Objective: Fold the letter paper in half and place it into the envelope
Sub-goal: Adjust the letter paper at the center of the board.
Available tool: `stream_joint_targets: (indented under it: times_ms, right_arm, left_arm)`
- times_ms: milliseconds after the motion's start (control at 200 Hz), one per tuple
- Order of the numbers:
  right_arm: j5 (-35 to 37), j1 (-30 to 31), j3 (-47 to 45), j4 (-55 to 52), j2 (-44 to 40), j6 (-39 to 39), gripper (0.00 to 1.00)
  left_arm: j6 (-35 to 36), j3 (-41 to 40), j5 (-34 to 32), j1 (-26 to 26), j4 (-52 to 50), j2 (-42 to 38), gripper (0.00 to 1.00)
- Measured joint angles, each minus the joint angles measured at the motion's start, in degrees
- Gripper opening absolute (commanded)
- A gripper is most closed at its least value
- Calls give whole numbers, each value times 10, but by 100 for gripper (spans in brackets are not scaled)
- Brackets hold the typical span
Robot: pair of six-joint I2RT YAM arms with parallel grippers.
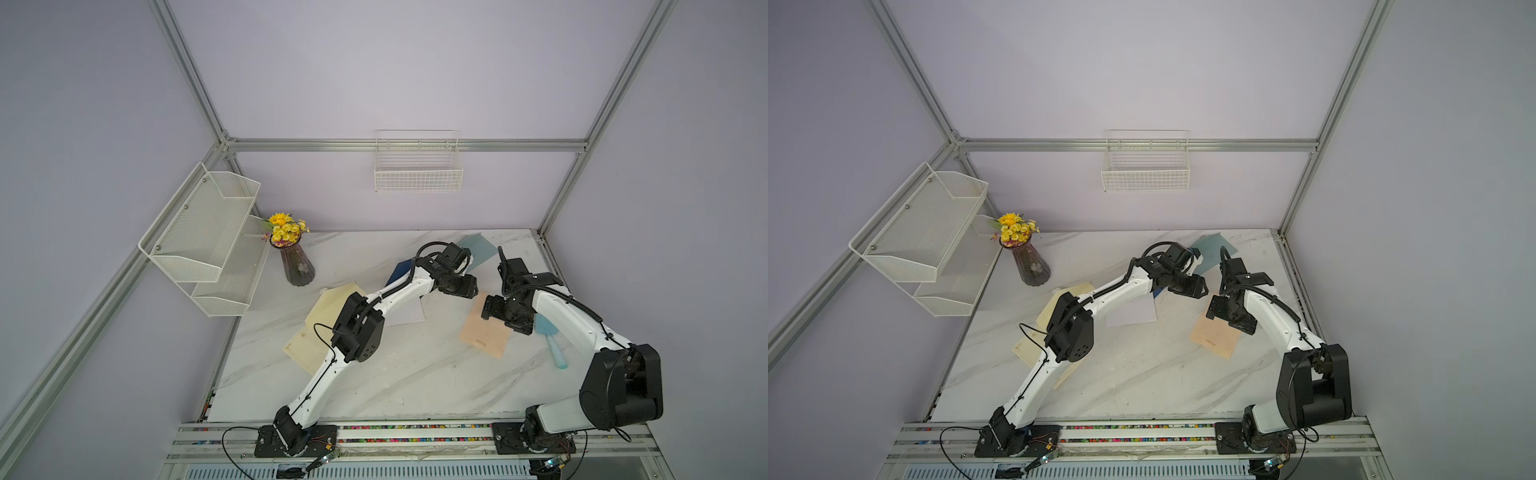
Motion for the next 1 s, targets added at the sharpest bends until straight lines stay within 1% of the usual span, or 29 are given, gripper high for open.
stream_joint_targets:
  times_ms: [175, 245, 345, 475, 625, 720, 790, 830, 835, 840, 895, 950, 970, 1000]
  right_arm:
    - [9, -24, -19, -8, -9, 11, 93]
    - [9, -36, -26, -8, -2, 12, 91]
    - [9, -47, -34, -5, 18, 16, 88]
    - [0, -63, -47, 7, 50, 19, 87]
    - [-4, -103, -54, 25, 87, 20, 79]
    - [-4, -125, -50, 38, 109, 19, 67]
    - [-4, -135, -38, 44, 127, 17, 47]
    - [-3, -138, -28, 49, 138, 17, 39]
    - [-3, -138, -28, 49, 139, 15, 37]
    - [-2, -139, -26, 50, 140, 17, 37]
    - [-2, -143, -11, 56, 155, 16, 22]
    - [-1, -145, 3, 63, 169, 19, 9]
    - [-2, -146, 7, 65, 175, 14, 5]
    - [-1, -148, 14, 69, 183, 14, 3]
  left_arm:
    - [-10, 35, 18, -6, 4, 36, 56]
    - [-12, 44, 24, -6, 6, 47, 58]
    - [-14, 48, 29, -6, 7, 53, 61]
    - [-14, 48, 37, -6, 8, 54, 61]
    - [-13, 38, 41, -5, 10, 52, 61]
    - [-11, -5, 42, -5, 12, 39, 57]
    - [-9, -52, 42, -5, 10, 23, 44]
    - [-10, -79, 42, -5, 6, 12, 37]
    - [-8, -83, 42, -5, 5, 10, 36]
    - [-6, -86, 42, -5, 5, 10, 35]
    - [-1, -119, 42, -5, 5, -7, 25]
    - [7, -147, 38, -5, 4, -26, 21]
    - [7, -159, 36, -5, 3, -35, 20]
    - [9, -173, 34, -5, 3, -46, 19]
